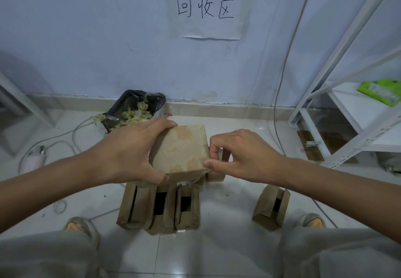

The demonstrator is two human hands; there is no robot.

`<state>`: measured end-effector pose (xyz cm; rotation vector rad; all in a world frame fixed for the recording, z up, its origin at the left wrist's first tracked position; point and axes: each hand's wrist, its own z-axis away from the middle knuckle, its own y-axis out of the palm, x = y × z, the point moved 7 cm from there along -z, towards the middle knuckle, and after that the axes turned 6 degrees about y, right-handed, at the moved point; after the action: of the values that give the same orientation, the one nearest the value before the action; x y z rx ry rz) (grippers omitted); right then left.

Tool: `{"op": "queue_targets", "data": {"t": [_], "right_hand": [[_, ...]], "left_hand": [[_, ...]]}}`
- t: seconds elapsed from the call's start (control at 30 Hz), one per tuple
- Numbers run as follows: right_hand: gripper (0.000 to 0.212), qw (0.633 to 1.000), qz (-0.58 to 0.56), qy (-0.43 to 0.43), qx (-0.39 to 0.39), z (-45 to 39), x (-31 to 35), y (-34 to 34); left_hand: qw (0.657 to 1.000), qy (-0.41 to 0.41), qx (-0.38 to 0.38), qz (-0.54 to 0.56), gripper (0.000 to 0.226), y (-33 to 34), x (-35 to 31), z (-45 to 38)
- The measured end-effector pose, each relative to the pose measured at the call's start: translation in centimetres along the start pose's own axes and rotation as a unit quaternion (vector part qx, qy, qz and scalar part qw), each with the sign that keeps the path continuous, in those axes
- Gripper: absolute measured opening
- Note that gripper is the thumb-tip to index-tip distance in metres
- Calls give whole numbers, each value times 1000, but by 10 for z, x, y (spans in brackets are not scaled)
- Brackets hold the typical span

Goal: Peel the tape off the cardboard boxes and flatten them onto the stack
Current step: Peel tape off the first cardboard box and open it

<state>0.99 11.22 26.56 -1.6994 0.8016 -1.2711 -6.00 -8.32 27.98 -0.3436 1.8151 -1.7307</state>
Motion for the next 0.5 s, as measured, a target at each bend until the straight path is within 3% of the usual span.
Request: {"op": "queue_targets", "data": {"t": [0.13, 0.27, 0.4, 0.5], "right_hand": [[30, 999, -17, 38, -8, 1, -4, 2], [26, 985, -103, 138, -17, 2, -12, 8], [73, 934, -247, 253, 52, 8, -16, 20], [69, 861, -401, 305, 69, 14, -4, 27]], "left_hand": [[1000, -9, -11, -7, 110, 1, -1, 1], [999, -30, -30, -16, 114, -1, -2, 1], [997, -22, -49, -54, 114, -6, -21, 3], [994, 12, -51, -96, 115, 0, -38, 6]]}}
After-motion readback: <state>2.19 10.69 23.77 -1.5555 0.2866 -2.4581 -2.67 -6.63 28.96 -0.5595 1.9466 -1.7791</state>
